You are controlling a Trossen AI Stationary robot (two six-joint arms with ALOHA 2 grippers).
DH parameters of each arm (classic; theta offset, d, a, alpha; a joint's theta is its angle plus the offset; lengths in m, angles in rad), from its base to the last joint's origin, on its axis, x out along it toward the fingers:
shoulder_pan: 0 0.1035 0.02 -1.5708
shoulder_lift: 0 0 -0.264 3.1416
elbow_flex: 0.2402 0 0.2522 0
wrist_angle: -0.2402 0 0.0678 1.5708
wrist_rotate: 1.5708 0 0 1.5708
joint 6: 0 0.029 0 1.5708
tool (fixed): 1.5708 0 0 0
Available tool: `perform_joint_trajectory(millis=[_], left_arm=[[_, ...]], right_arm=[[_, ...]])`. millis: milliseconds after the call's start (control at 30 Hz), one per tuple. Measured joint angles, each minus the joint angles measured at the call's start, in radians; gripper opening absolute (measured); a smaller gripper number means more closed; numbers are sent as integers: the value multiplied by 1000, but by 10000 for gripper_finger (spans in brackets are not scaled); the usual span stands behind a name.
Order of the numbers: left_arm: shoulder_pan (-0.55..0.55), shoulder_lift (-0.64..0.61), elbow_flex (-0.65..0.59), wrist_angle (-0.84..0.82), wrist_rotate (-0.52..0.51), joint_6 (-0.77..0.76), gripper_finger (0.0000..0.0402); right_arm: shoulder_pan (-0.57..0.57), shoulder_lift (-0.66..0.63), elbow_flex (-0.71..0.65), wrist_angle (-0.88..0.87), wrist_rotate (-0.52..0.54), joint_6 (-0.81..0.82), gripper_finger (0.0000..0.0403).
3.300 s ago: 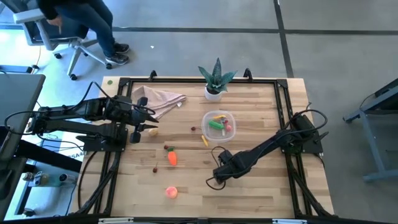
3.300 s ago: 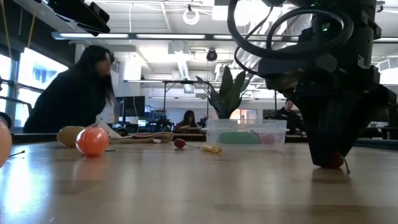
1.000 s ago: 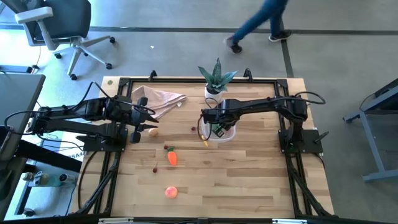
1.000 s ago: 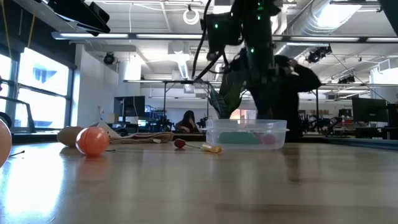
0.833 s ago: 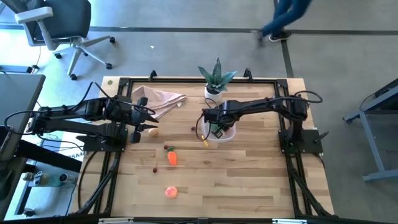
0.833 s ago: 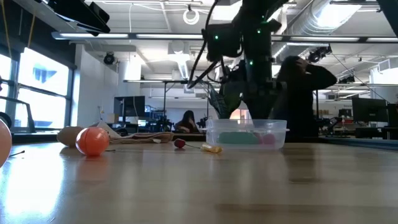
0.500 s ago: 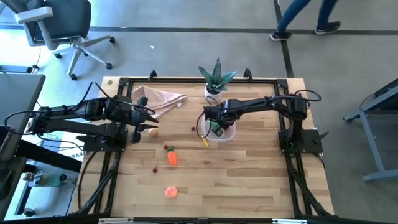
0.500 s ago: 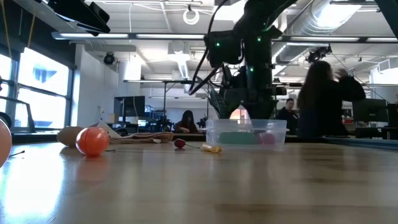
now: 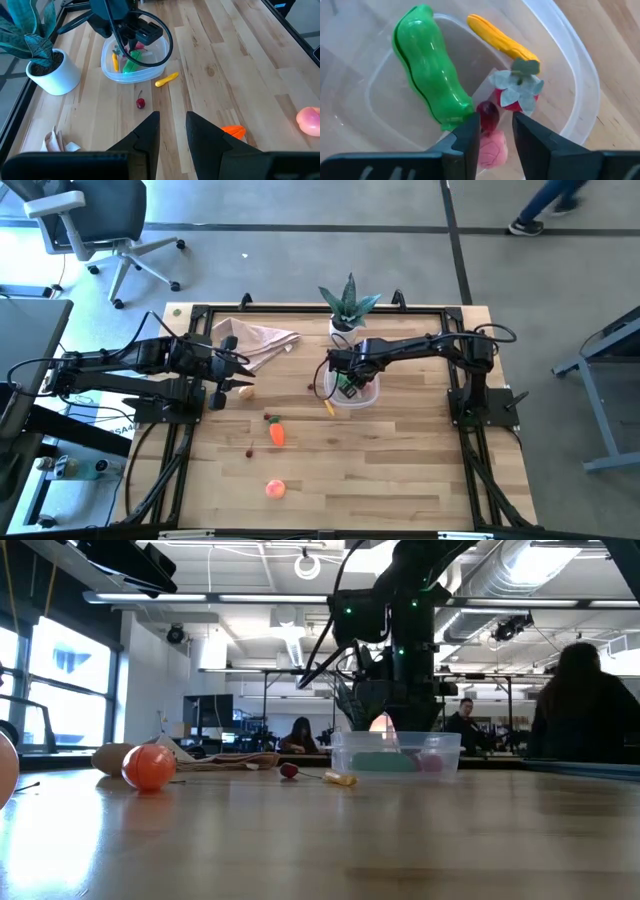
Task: Pick and placing Produce into tupperware
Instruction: Put the bottom right cherry into the transparent bin, then put the potato into the transparent bin
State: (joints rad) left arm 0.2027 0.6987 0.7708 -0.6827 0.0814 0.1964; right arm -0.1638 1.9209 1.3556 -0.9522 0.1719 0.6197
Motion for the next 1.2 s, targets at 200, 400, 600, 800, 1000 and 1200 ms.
perform_joint_trajectory(millis=[200, 400, 600, 800, 1000, 1200], left_arm=[[0, 0, 0, 0, 0, 0, 83], [0, 0, 0, 0, 0, 0, 83], [0, 0, 0, 0, 0, 0, 83], [0, 0, 0, 0, 0, 0, 83], [0, 0, 0, 0, 0, 0, 83], [0, 0, 0, 0, 0, 0, 83]], right_arm=[[0, 0, 0, -1, 11, -3, 123], [4, 0, 19, -75, 4, -24, 124], [36, 0, 119, -230, 51, -26, 124], [84, -1, 277, -417, 137, -16, 124], [142, -85, 360, -554, 222, 73, 124], [241, -277, 303, -605, 296, 229, 124]])
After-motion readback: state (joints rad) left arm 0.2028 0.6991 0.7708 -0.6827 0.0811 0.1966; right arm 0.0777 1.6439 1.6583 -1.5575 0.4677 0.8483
